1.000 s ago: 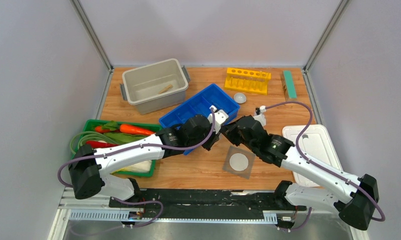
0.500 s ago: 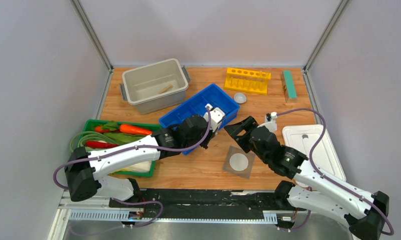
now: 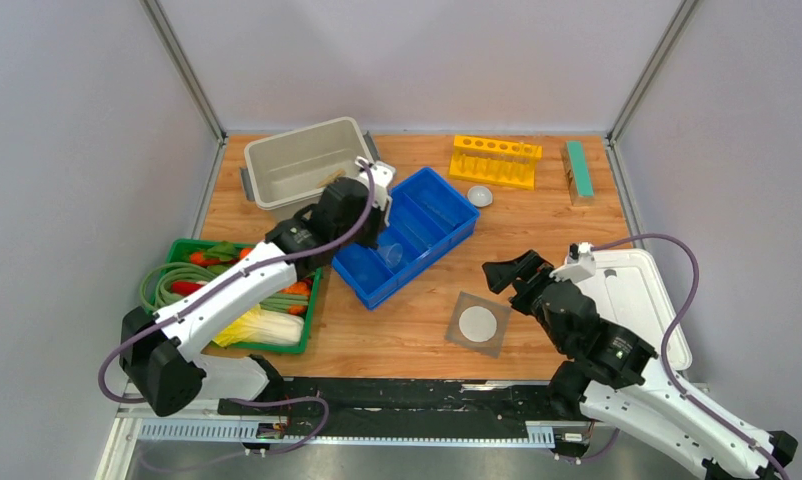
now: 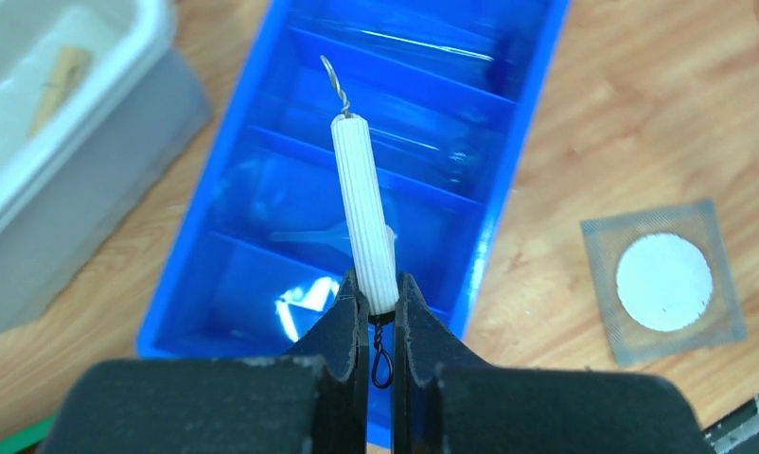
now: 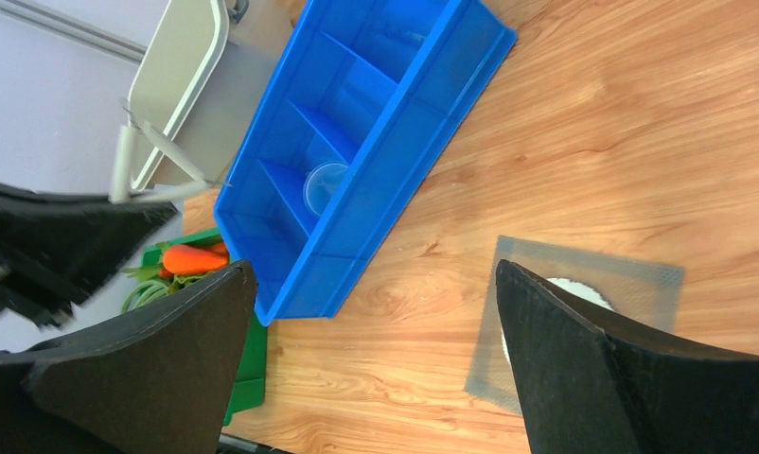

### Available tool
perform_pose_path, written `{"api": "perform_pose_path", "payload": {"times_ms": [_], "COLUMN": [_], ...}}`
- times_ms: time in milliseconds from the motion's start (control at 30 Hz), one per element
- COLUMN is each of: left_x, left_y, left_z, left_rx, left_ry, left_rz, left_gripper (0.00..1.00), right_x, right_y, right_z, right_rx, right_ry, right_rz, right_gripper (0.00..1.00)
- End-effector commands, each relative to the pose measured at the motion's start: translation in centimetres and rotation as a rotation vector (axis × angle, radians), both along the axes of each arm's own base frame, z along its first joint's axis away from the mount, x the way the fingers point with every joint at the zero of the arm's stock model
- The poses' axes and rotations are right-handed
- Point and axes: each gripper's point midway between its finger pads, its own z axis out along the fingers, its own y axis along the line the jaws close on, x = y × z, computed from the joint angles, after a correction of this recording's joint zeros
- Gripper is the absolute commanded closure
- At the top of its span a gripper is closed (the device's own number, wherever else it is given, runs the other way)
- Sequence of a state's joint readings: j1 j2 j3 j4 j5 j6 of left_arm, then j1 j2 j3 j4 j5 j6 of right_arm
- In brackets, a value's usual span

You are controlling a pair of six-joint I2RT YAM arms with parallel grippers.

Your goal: Organize the chemistry lab equipment

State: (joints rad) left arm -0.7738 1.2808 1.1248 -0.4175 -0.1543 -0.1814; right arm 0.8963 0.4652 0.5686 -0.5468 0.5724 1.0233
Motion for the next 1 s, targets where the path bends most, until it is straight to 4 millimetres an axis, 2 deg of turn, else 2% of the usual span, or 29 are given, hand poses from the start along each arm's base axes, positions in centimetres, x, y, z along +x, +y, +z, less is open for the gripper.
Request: {"api": "perform_pose_path", "payload": {"times_ms": [0,133,233,400,600,700,800,967], "left_x": [3.7,7.5,10.5,14.7,18.9,19.6,19.7,19.5], "left_y": [3.5,8.0,11.4,14.9,17.9,18.1,18.1,17.7], "left_z": [4.8,7.0,7.1,4.5,0.8,-1.3,-2.6,-2.7], "left_rx": [-0.091,-0.125,-0.123,-0.150,-0.213,-0.196,-0.179,-0.187], "left_ry": [-0.023,-0.038,-0.036,0.057,0.191,0.255,0.286,0.299], "left_rz": [0.108,0.229,0.328,0.398,0.429,0.424,0.414,0.388], "left_gripper": [1.00,1.00,1.00,1.00,0.99,0.94,0.87,0.69], "right_x": [-0.3,-0.6,-0.7,-0.8,-0.6,-0.7,-0.7,-0.6], "right_y": [-1.2,-2.0,-3.1,-4.3,-5.0,-5.1,-5.5,-5.7], "right_z": [-0.4,0.0,0.8,2.0,2.8,2.7,2.8,2.5], "right_rx": [-0.063,-0.068,-0.063,-0.091,-0.084,-0.108,-0.132,-0.119], "right_ry": [-0.049,-0.066,-0.084,-0.135,-0.158,-0.145,-0.129,-0.099], "right_rz": [0.007,0.001,-0.037,-0.058,-0.092,-0.090,-0.103,-0.132], "right_gripper": [0.00,0.00,0.00,0.00,0.00,0.00,0.00,0.00]}}
